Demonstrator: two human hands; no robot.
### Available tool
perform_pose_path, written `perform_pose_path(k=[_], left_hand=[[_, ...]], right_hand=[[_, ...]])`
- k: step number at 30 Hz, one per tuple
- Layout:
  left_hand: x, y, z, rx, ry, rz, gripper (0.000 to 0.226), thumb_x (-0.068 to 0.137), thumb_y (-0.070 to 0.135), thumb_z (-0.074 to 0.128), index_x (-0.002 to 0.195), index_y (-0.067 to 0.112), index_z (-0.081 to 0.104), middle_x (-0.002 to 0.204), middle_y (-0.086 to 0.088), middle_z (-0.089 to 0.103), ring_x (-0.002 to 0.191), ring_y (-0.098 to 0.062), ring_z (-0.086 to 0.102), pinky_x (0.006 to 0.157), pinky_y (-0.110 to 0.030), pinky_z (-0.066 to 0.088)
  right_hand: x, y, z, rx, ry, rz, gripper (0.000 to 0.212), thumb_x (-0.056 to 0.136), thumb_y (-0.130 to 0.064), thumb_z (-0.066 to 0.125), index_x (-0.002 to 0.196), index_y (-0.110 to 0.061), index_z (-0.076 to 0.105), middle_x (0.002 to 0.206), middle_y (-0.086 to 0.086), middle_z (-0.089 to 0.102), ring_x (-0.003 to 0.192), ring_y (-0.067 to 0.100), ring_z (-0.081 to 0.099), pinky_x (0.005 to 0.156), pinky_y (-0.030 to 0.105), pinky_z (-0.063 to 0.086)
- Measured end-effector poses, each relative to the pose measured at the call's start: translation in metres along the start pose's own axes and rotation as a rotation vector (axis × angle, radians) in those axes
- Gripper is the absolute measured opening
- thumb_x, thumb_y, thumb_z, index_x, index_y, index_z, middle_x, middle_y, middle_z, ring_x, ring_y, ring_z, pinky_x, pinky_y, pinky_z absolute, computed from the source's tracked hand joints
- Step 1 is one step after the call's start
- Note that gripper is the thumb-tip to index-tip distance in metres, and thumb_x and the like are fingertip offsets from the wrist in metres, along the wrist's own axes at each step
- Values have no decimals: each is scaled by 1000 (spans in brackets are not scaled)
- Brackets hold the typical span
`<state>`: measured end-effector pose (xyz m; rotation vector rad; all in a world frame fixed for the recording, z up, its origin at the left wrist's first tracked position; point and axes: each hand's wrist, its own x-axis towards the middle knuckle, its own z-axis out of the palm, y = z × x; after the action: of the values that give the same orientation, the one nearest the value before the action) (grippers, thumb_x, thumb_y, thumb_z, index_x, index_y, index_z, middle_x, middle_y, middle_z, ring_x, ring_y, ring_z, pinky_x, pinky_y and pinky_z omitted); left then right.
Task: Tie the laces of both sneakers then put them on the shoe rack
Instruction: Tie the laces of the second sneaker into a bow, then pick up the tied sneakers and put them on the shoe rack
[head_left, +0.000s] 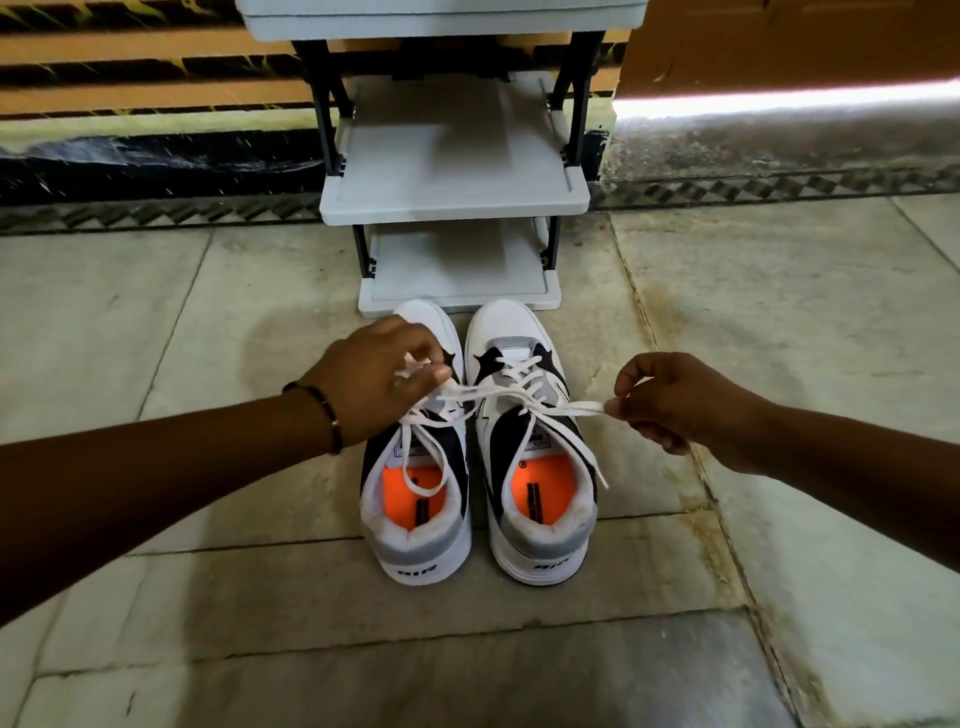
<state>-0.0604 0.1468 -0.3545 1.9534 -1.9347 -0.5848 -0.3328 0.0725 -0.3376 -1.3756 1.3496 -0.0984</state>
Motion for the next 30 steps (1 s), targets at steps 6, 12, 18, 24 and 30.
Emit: perform_pose_path(k=[6, 12, 18, 24, 30], left_hand=[[-57, -20, 15, -425, -95, -440, 66, 81, 33, 60, 134, 11, 27, 137, -8, 40, 127, -23, 40, 95, -29, 38], [-67, -7, 47, -718, -201, -311, 84, 62, 18, 58, 129, 34, 10, 131, 8, 40, 118, -6, 46, 83, -7, 42], [-71, -7, 63, -809, -132, -402, 96, 63, 13, 47, 141, 30, -6, 137, 13, 35, 121, -2, 43, 93, -17, 41], [-69, 9, 63, -848, -11, -468, 72, 73, 16, 45, 118, 57, 6, 146, 10, 30, 134, -3, 30, 111, -25, 30], [-69, 14, 73, -771, 49, -553, 75, 80, 30, 46, 141, 33, 2, 153, -1, 22, 140, -9, 23, 117, -39, 23]], right_hand=[[5, 9, 14, -19, -173, -10, 66, 70, -9, 75, 128, -17, 43, 121, -1, 54, 112, 22, 52, 94, 35, 44], [11, 24, 66, -16, -73, -142, 65, 60, -17, 67, 119, -26, 42, 101, 1, 65, 96, 23, 63, 81, 44, 55], [22, 31, 92, 73, 156, -198, 52, 85, -20, 57, 131, -35, 38, 119, -13, 60, 106, 11, 57, 83, 23, 47], [18, 30, 92, -8, 179, -124, 69, 88, -30, 55, 146, -31, 17, 148, -7, 38, 131, 13, 38, 103, 28, 29], [19, 25, 102, -41, 173, -119, 79, 80, -44, 51, 147, -25, 14, 154, -2, 27, 140, 14, 27, 114, 40, 27]])
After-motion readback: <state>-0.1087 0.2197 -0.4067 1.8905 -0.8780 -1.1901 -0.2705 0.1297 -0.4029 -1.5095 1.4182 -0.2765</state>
